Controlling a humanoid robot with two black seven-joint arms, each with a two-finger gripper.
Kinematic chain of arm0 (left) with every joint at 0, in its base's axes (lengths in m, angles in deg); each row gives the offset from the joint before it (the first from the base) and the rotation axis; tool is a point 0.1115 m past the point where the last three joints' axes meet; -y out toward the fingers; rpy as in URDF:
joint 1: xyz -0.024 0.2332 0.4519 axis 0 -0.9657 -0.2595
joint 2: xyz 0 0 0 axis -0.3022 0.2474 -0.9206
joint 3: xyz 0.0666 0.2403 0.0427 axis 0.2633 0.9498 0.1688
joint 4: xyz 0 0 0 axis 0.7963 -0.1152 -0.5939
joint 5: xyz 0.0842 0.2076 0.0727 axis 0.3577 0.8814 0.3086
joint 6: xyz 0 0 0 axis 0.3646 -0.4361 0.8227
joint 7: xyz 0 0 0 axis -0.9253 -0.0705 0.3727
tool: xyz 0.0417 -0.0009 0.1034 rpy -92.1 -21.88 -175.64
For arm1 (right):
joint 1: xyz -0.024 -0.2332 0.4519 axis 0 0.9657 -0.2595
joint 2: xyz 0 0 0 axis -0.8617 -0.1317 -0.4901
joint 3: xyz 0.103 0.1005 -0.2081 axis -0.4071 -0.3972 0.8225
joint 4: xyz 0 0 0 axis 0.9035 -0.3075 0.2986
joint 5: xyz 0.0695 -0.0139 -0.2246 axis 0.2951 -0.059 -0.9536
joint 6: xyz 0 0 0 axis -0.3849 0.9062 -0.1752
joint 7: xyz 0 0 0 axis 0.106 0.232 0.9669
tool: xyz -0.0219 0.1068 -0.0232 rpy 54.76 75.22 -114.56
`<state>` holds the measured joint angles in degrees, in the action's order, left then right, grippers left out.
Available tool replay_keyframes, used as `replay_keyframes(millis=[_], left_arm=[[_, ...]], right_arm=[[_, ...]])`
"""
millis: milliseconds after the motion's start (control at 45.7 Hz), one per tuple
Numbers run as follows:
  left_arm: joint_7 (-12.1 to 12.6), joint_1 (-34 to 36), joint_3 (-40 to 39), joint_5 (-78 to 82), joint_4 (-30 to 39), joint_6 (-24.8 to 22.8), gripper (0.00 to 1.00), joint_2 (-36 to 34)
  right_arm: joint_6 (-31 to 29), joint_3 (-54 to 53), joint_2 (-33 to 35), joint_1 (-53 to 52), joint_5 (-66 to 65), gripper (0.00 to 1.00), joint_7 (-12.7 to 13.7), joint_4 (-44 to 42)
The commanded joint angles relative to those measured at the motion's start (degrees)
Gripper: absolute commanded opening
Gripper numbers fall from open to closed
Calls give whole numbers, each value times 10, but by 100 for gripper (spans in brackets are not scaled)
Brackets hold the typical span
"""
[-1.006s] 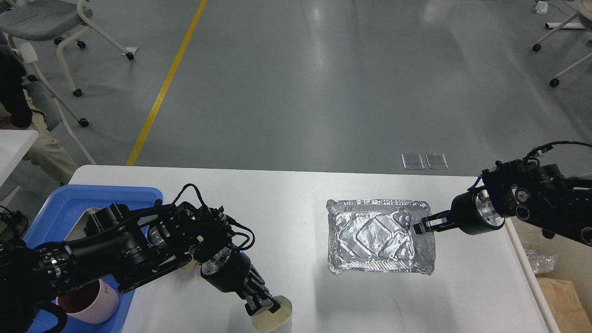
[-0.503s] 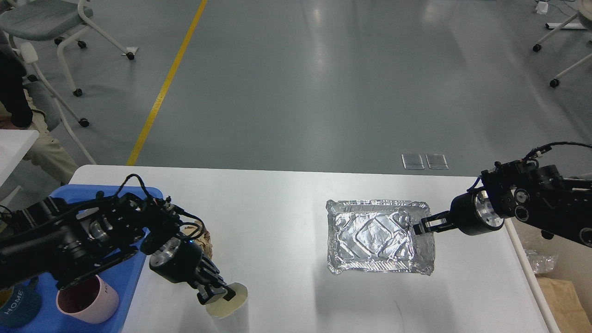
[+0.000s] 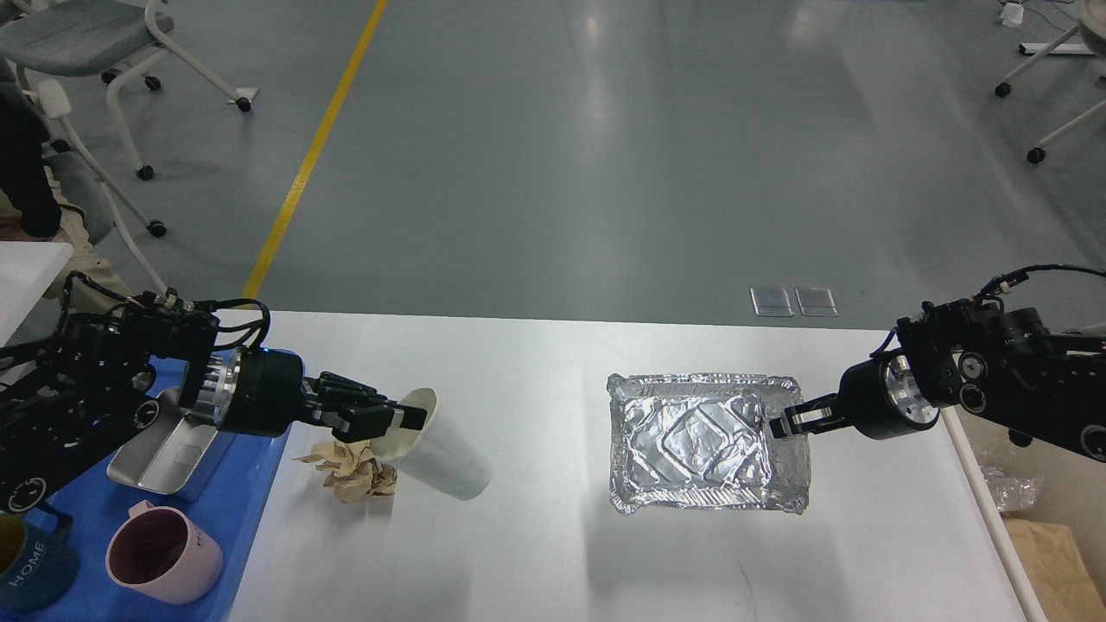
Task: Tidy desktop
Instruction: 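Lift the paper cup with the left gripper over the foil tray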
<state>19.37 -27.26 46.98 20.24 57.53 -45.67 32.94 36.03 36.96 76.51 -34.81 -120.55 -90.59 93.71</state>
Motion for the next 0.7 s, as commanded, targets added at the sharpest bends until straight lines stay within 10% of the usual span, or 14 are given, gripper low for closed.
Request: replay_keyframes(millis=[0,678], left_arm=[[-1,-10,-38,-55,25,-1,4,0],[6,-11,-62,-43,-101,48,5,193]], right_arm=[[0,0,-2,-3,0,0,0,0],[-7,7,-6,-34,24,0,-3,20]])
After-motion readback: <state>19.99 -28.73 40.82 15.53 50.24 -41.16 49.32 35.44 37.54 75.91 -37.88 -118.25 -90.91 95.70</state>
